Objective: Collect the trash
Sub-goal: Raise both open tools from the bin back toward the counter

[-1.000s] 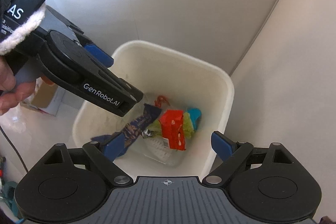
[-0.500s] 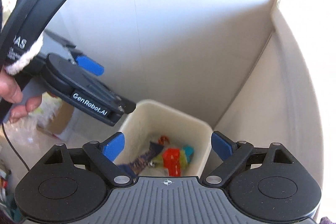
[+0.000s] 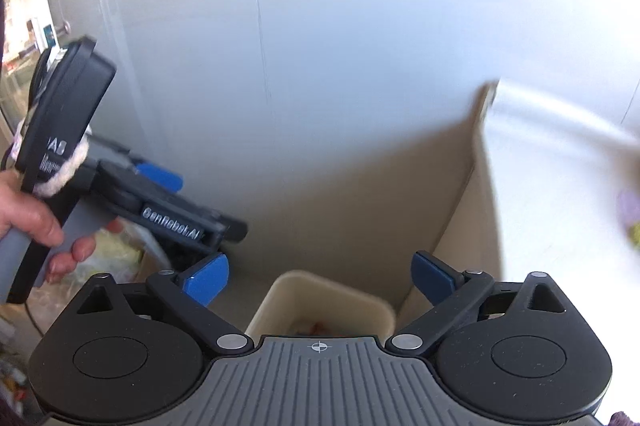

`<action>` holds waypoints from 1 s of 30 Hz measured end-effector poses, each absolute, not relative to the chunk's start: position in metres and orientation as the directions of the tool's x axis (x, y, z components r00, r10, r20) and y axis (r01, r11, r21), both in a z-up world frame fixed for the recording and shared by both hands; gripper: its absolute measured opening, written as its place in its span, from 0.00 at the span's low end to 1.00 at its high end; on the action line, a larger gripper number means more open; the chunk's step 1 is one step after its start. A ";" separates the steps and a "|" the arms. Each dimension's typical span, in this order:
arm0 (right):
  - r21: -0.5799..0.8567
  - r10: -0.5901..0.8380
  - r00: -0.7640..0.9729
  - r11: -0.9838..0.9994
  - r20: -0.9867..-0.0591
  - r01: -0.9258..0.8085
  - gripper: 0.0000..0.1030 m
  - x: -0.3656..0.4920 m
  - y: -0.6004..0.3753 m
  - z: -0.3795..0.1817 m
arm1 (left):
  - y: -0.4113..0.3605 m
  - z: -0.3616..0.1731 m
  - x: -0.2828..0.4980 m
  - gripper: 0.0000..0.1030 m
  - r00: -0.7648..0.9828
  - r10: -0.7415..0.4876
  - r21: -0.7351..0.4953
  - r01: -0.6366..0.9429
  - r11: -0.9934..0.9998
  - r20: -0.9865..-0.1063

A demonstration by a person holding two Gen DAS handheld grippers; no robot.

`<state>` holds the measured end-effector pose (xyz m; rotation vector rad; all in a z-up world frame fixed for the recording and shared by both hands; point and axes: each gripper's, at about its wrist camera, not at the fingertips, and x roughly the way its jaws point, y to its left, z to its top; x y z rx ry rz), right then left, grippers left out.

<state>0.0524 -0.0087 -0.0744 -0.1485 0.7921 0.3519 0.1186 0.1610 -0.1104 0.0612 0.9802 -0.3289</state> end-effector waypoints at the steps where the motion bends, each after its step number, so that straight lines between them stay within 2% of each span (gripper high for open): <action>1: -0.014 0.245 0.663 0.933 -0.708 -0.360 0.97 0.051 -0.011 -0.069 | 0.161 -0.108 0.117 0.95 0.514 -0.249 -0.103 0.295 0.950 -0.821; 8: -0.095 0.196 0.739 0.939 -0.644 -0.332 0.97 0.046 -0.039 -0.048 | 0.148 -0.092 0.118 0.98 0.536 -0.263 -0.131 0.272 0.953 -0.802; 14: -0.092 0.146 0.773 0.963 -0.617 -0.255 0.98 0.054 -0.086 -0.045 | 0.113 -0.077 0.133 0.99 0.569 -0.274 -0.108 0.307 0.946 -0.775; 30: -0.089 -0.058 0.810 0.996 -0.584 0.007 0.99 0.072 -0.252 -0.065 | -0.062 -0.067 0.158 1.00 0.560 -0.413 -0.068 0.534 0.843 -0.718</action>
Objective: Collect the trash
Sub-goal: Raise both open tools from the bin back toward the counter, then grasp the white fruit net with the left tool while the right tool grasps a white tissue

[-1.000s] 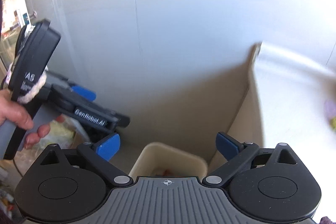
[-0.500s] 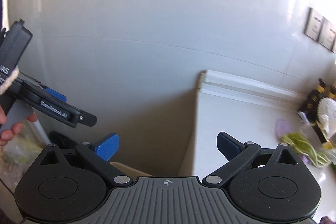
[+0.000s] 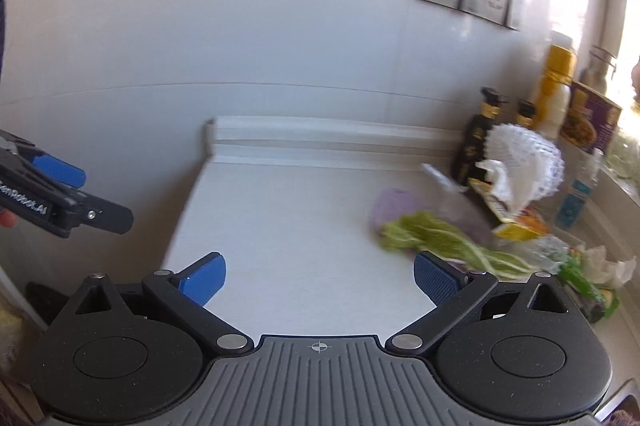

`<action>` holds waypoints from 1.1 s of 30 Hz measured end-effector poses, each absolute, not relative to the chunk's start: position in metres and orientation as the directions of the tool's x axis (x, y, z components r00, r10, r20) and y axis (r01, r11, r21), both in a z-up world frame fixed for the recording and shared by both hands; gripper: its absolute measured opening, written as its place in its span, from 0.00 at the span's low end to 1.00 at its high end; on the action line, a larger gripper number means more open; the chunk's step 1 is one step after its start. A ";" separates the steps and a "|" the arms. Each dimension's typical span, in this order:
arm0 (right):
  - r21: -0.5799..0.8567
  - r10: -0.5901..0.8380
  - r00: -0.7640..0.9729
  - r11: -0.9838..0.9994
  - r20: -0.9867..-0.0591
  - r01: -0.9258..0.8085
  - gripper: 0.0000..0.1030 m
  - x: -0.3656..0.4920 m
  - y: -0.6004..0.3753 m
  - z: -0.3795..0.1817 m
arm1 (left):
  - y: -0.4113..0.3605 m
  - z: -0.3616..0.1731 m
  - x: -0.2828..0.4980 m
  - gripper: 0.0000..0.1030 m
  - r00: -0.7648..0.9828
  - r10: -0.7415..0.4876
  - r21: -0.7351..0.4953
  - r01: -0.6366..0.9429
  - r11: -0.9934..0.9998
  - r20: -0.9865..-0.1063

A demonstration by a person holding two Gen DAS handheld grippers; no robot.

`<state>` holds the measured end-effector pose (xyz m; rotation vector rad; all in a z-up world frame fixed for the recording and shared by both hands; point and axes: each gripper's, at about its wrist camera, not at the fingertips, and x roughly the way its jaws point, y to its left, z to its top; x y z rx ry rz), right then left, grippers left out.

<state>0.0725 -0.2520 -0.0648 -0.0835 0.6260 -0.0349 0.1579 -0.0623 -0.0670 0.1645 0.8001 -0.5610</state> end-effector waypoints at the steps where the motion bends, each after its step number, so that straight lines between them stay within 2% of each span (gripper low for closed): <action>1: -0.093 -0.069 0.813 0.996 -0.578 0.018 0.99 0.074 -0.263 -0.066 | -0.074 -0.068 0.160 0.99 0.559 -0.423 -0.071 0.542 0.837 -0.713; 7: -0.098 -0.183 0.817 0.983 -0.546 0.155 0.99 0.072 -0.343 -0.070 | -0.146 -0.062 0.165 0.99 0.526 -0.499 -0.094 0.618 0.781 -0.689; 15: -0.072 -0.312 0.789 0.943 -0.529 0.325 0.99 0.065 -0.425 -0.081 | -0.227 -0.050 0.170 0.99 0.472 -0.604 -0.062 0.754 0.654 -0.642; 23: -0.010 -0.414 0.740 0.876 -0.531 0.483 0.99 0.070 -0.494 -0.092 | -0.309 -0.034 0.184 0.99 0.451 -0.680 -0.030 0.821 0.570 -0.578; 29: 0.118 -0.437 0.717 0.806 -0.543 0.581 0.99 0.080 -0.542 -0.107 | -0.354 -0.032 0.211 0.98 0.409 -0.711 -0.133 0.809 0.572 -0.572; 33: 0.191 -0.428 0.708 0.766 -0.563 0.614 0.96 0.085 -0.565 -0.116 | -0.369 -0.037 0.228 0.89 0.361 -0.728 -0.225 0.789 0.572 -0.583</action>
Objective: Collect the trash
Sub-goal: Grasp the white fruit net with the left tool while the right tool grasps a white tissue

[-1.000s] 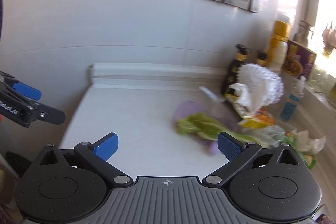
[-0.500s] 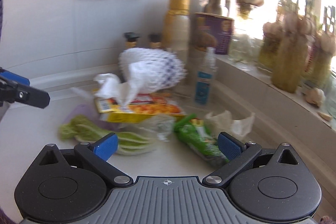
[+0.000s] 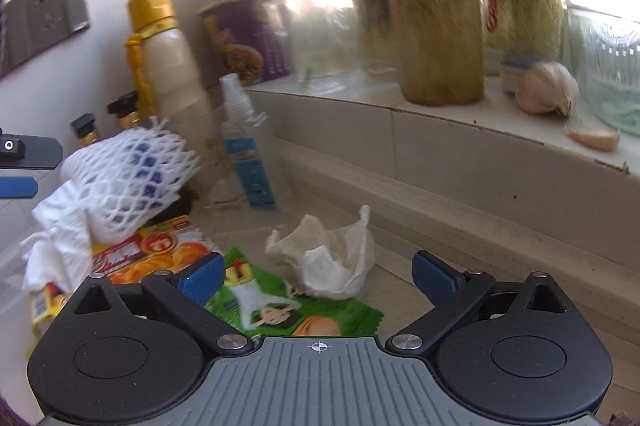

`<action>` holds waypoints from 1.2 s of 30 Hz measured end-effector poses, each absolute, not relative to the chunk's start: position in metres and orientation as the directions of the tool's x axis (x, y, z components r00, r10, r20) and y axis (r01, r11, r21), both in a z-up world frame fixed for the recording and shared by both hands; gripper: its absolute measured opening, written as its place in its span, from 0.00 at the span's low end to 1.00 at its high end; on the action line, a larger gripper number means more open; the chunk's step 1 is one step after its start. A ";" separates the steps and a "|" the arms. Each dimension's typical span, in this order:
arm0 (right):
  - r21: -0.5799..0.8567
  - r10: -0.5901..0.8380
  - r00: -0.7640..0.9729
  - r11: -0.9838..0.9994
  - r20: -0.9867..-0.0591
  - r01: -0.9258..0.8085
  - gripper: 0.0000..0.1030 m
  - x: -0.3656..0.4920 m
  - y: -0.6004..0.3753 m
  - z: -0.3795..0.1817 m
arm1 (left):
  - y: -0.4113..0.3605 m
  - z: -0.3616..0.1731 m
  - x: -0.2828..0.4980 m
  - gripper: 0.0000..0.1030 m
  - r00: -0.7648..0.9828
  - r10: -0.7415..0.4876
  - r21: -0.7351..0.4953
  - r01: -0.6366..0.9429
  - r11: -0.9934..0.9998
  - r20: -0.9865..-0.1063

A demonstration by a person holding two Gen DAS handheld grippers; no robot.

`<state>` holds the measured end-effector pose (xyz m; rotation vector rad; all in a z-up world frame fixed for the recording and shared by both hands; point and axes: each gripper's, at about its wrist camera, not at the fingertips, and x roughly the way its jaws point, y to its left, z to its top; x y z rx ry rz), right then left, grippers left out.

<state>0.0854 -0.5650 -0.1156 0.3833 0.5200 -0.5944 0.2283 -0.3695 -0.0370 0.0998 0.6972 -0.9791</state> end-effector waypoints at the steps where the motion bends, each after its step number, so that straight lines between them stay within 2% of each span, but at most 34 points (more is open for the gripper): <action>1: 0.198 -0.427 0.706 0.761 -0.565 0.618 0.94 0.087 -0.568 -0.117 | -0.373 -0.039 0.231 0.86 0.356 -0.726 -0.235 0.784 0.575 -0.588; 5: 0.211 -0.416 0.701 0.754 -0.579 0.622 0.83 0.093 -0.579 -0.124 | -0.381 -0.045 0.237 0.79 0.358 -0.713 -0.254 0.761 0.597 -0.603; 7: 0.209 -0.415 0.692 0.749 -0.591 0.628 0.68 0.096 -0.583 -0.128 | -0.383 -0.048 0.240 0.73 0.359 -0.707 -0.266 0.748 0.609 -0.609; 8: 0.210 -0.416 0.688 0.746 -0.594 0.632 0.64 0.097 -0.584 -0.128 | -0.384 -0.050 0.242 0.72 0.362 -0.703 -0.269 0.741 0.615 -0.612; 10: 0.208 -0.418 0.684 0.743 -0.598 0.636 0.42 0.098 -0.586 -0.130 | -0.384 -0.051 0.243 0.57 0.371 -0.692 -0.274 0.724 0.633 -0.619; 11: 0.210 -0.415 0.683 0.742 -0.601 0.636 0.36 0.100 -0.587 -0.130 | -0.384 -0.052 0.245 0.52 0.372 -0.688 -0.286 0.711 0.643 -0.623; 12: 0.214 -0.410 0.684 0.743 -0.604 0.634 0.26 0.101 -0.588 -0.132 | -0.382 -0.053 0.247 0.44 0.371 -0.685 -0.300 0.696 0.652 -0.627; 13: 0.218 -0.406 0.685 0.743 -0.605 0.633 0.19 0.101 -0.589 -0.132 | -0.381 -0.053 0.248 0.38 0.371 -0.684 -0.316 0.682 0.660 -0.628; 16: 0.225 -0.403 0.693 0.746 -0.597 0.627 0.10 0.099 -0.588 -0.132 | -0.377 -0.052 0.251 0.19 0.369 -0.692 -0.353 0.657 0.666 -0.620; 18: 0.225 -0.407 0.701 0.749 -0.586 0.624 0.08 0.098 -0.585 -0.130 | -0.375 -0.050 0.251 0.13 0.361 -0.704 -0.364 0.661 0.656 -0.612; 21: 0.228 -0.417 0.711 0.750 -0.566 0.621 0.07 0.094 -0.581 -0.124 | -0.373 -0.044 0.247 0.11 0.371 -0.711 -0.356 0.672 0.650 -0.598; 36: 0.253 -0.429 0.761 0.765 -0.486 0.593 0.07 0.069 -0.543 -0.072 | -0.337 0.000 0.218 0.10 0.375 -0.750 -0.345 0.715 0.608 -0.545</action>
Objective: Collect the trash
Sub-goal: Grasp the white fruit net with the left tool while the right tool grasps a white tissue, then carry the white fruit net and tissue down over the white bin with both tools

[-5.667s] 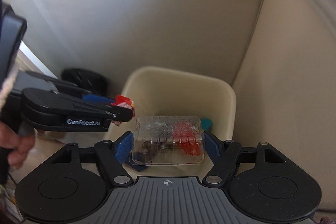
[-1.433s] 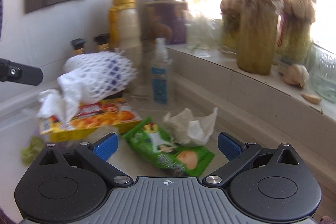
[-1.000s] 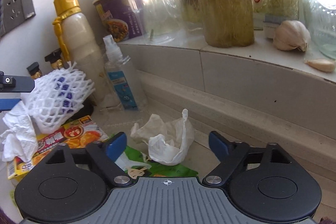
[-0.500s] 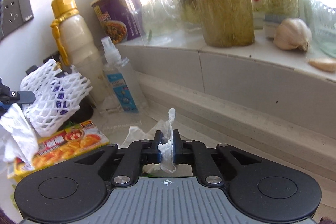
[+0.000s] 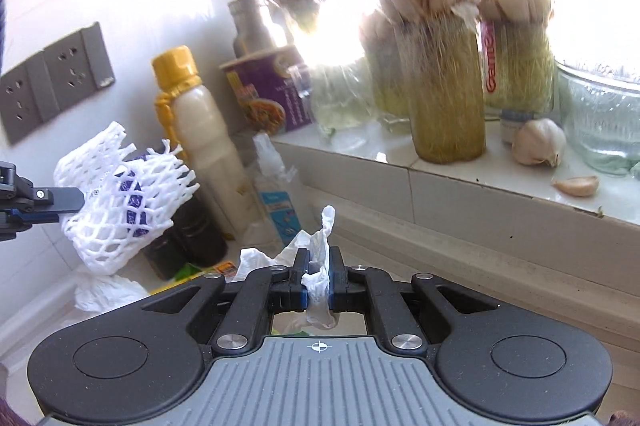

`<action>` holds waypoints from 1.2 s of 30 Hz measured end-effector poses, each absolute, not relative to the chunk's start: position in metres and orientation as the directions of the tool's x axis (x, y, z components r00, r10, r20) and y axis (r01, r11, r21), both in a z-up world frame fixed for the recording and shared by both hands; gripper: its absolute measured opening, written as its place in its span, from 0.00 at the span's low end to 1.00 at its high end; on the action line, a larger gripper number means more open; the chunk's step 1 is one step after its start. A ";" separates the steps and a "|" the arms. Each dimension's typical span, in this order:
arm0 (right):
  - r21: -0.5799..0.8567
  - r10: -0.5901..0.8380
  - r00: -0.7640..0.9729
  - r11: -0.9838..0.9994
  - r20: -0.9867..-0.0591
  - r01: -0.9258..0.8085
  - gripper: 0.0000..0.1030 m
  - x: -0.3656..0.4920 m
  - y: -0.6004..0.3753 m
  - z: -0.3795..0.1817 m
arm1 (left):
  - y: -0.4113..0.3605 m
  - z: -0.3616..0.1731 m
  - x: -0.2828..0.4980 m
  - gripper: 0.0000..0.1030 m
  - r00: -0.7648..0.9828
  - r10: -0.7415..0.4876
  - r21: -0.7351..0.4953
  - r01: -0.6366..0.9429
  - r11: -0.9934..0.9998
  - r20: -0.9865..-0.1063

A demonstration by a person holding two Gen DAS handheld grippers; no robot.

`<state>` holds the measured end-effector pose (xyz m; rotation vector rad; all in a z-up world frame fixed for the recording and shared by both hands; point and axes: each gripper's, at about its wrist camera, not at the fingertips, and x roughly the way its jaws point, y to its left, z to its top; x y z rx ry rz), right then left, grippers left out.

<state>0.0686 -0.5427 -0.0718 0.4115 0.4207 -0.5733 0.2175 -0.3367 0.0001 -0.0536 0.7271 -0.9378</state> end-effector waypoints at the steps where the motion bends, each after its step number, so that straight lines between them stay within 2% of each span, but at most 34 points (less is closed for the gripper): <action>1: 0.258 -0.427 0.767 0.767 -0.479 0.588 0.07 0.066 -0.539 -0.068 | -0.333 0.003 0.215 0.10 0.375 -0.752 -0.344 0.717 0.606 -0.543; 16: 0.302 -0.385 0.815 0.789 -0.434 0.534 0.07 0.024 -0.468 -0.025 | -0.249 0.028 0.169 0.10 0.367 -0.761 -0.347 0.725 0.594 -0.535; 23: 0.255 -0.353 0.823 0.831 -0.444 0.494 0.07 0.007 -0.428 -0.016 | -0.195 0.029 0.159 0.10 0.374 -0.758 -0.399 0.679 0.616 -0.534; 36: 0.215 -0.219 0.864 0.914 -0.453 0.344 0.07 -0.001 -0.349 -0.013 | -0.099 0.014 0.131 0.10 0.431 -0.700 -0.379 0.618 0.688 -0.569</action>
